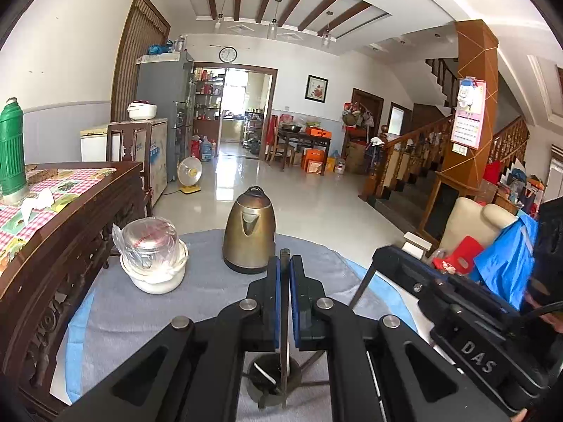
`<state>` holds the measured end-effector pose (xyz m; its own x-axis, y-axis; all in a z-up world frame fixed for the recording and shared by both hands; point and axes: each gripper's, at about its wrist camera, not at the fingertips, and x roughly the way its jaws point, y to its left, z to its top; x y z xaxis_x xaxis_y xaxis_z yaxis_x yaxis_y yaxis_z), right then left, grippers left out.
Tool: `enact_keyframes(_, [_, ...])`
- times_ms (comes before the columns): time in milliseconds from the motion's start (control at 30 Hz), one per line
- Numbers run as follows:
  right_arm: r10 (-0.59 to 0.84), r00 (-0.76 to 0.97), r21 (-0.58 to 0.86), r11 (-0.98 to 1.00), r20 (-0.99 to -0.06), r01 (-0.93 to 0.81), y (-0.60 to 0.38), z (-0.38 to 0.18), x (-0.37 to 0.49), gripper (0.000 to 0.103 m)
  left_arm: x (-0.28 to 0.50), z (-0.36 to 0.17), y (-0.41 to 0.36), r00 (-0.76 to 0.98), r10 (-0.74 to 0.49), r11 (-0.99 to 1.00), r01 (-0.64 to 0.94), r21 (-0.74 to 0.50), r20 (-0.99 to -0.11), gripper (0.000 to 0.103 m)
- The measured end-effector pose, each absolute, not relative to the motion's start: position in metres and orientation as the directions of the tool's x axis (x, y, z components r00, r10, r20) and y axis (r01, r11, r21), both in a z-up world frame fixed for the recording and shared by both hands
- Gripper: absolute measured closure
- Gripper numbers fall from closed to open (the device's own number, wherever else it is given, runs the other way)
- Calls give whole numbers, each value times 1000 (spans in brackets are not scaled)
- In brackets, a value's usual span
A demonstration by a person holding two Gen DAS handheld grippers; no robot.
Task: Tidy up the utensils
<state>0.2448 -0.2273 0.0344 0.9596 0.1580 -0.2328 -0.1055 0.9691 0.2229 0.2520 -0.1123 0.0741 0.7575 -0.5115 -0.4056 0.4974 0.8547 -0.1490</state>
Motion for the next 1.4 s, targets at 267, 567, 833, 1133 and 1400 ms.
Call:
enact_keyframes(267, [110,959,203,978,-262,-56,-225,26,277,97,276,65,-119,795,-476,879,442,-178,-376,97])
enact_keyframes(567, [97,941,226,974,-325,-23,-238,-11,276,97,285,23,-119,775,-449,893,405,-196,-445,97])
enact_keyframes(833, [113,955,256,966,-274,-41,-240,1,257,97,278,20,-119,775,-442,896,402,-187,-452,97])
enact_keyframes(1133, [127,963,236,969,-239,-69,-227,14,243,97,275,11,-112,765,-431,902,386,-196,-478,98])
enact_keyframes(1400, [110,967,266,963,-231,-46,-235,11,232,97,274,7,-106,758,-430,902,378,-208,-491,97])
